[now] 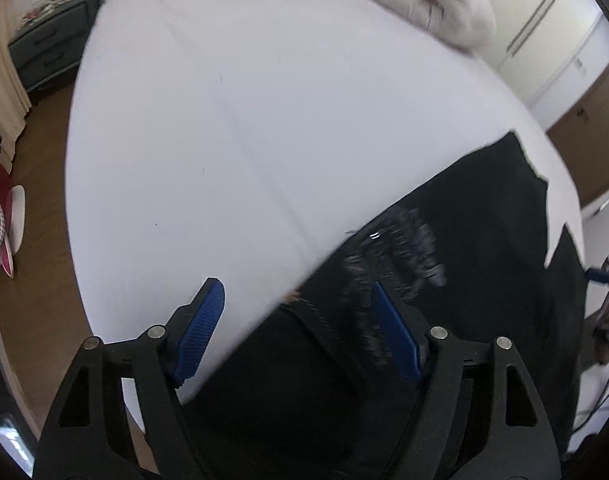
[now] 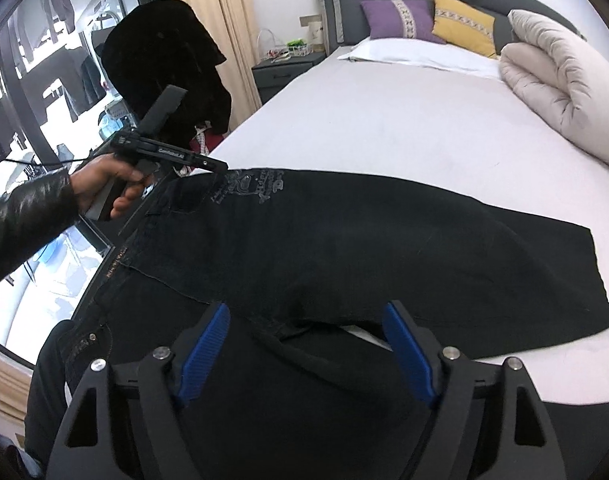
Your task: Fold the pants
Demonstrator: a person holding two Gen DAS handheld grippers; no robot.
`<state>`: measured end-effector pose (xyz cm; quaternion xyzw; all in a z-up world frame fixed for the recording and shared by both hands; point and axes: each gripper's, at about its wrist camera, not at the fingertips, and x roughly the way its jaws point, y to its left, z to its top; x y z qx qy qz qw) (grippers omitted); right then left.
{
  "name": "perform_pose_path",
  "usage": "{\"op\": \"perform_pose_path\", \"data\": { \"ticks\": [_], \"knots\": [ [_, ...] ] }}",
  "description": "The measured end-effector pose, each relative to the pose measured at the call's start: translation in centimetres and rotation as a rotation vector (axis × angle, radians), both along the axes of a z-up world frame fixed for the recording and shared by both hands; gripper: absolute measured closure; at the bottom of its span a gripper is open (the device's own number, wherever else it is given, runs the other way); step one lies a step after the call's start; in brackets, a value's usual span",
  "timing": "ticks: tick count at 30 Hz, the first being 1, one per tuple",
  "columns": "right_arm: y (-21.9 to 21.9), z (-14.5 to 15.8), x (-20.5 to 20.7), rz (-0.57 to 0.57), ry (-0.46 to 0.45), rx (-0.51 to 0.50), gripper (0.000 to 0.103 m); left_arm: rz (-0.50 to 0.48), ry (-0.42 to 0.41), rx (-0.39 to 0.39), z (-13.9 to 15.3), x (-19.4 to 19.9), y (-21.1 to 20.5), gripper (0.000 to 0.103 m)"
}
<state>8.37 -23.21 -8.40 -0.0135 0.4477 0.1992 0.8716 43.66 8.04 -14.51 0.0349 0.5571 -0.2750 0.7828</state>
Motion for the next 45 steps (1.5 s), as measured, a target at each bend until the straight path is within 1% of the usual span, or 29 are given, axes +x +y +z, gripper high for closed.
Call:
{"op": "perform_pose_path", "data": {
  "ticks": [3,6,7,8,9,11,13,15,16,19,21,23,24,25,28,30,32,34,35,37,38,39,40,41,42,43,44,45],
  "knots": [
    [0.1,-0.5,1.1,0.014,0.022,0.002,0.029,-0.074,0.015,0.029,-1.0,0.8,-0.6,0.032],
    [0.4,-0.7,1.9,0.039,0.029,0.002,0.033,-0.119,0.027,0.063,-1.6,1.7,-1.0,0.041],
    [0.6,-0.7,2.1,0.048,0.033,0.008,0.036,-0.129,0.033,0.074,-1.8,2.0,-1.2,0.052],
    [0.8,-0.8,2.3,0.059,0.035,0.012,0.037,-0.133,0.037,0.086,-2.0,2.3,-1.2,0.067],
    [1.0,-0.8,2.5,0.068,0.037,0.014,0.040,-0.139,0.051,0.086,-2.2,2.6,-1.1,0.073],
    [1.5,-1.0,3.0,0.086,0.039,0.009,0.043,-0.157,0.058,0.093,-2.4,2.9,-1.5,0.088],
    [2.0,-1.0,3.6,0.105,0.038,-0.004,0.046,-0.180,0.038,0.117,-2.3,2.5,-2.1,0.092],
    [2.6,-0.9,4.6,0.127,0.033,-0.022,0.049,-0.190,-0.010,0.145,-2.2,2.0,-2.5,0.093],
    [2.7,-0.8,5.0,0.140,0.029,-0.026,0.051,-0.184,-0.037,0.146,-2.0,1.8,-2.5,0.094],
    [3.5,-0.2,7.1,0.171,0.009,-0.064,0.051,-0.151,-0.120,0.108,-0.8,1.0,-1.7,0.094],
    [4.2,0.2,8.8,0.192,-0.014,-0.102,0.051,-0.144,-0.174,0.100,-0.1,0.3,-1.5,0.094],
    [5.3,0.6,10.9,0.229,-0.034,-0.148,0.053,-0.149,-0.225,0.098,0.5,-0.7,-1.5,0.094],
    [5.9,0.6,11.9,0.250,-0.038,-0.167,0.057,-0.151,-0.248,0.097,0.7,-1.1,-1.6,0.094],
    [6.4,0.6,12.8,0.270,-0.041,-0.186,0.059,-0.151,-0.258,0.094,0.7,-1.1,-1.5,0.094],
    [8.0,0.2,15.7,0.320,-0.045,-0.256,0.060,-0.142,-0.294,0.075,1.4,-1.6,-0.7,0.094],
    [8.9,-0.6,17.6,0.346,-0.024,-0.303,0.060,-0.135,-0.312,0.070,1.4,-1.5,-1.4,0.094],
    [9.6,-1.4,18.9,0.368,-0.007,-0.353,0.060,-0.135,-0.323,0.069,2.3,-1.1,-0.4,0.094],
    [9.9,-2.4,19.8,0.390,0.023,-0.380,0.060,-0.135,-0.326,0.059,2.0,-1.6,-0.2,0.094],
    [10.0,-2.7,20.1,0.396,0.034,-0.390,0.060,-0.135,-0.322,0.053,3.0,-0.8,1.0,0.094],
    [10.2,-3.5,20.9,0.411,0.058,-0.420,0.060,-0.130,-0.324,0.045,3.1,-1.8,0.4,0.094],
    [10.2,-3.8,21.1,0.416,0.071,-0.425,0.060,-0.130,-0.323,0.042,3.7,-3.1,-0.2,0.094],
    [10.3,-4.0,21.4,0.421,0.083,-0.432,0.060,-0.129,-0.321,0.037,3.8,-3.3,-0.2,0.094],
    [10.3,-4.3,21.6,0.425,0.094,-0.443,0.064,-0.129,-0.323,0.033,3.9,-4.4,0.0,0.094],
    [10.3,-4.6,21.8,0.427,0.104,-0.451,0.067,-0.130,-0.324,0.033,4.0,-4.4,-0.1,0.094],
    [10.3,-4.8,22.1,0.431,0.122,-0.450,0.073,-0.131,-0.325,0.033,4.0,-4.3,-0.2,0.094],
    [10.1,-4.9,22.3,0.427,0.136,-0.448,0.081,-0.129,-0.326,0.030,4.3,-6.0,-0.3,0.094],
    [10.1,-4.9,22.4,0.422,0.145,-0.443,0.085,-0.127,-0.327,0.027,4.6,-7.4,-0.3,0.094],
    [10.1,-4.9,22.2,0.419,0.153,-0.431,0.092,-0.124,-0.327,0.024,4.6,-7.5,-0.3,0.094]
  ]
}}
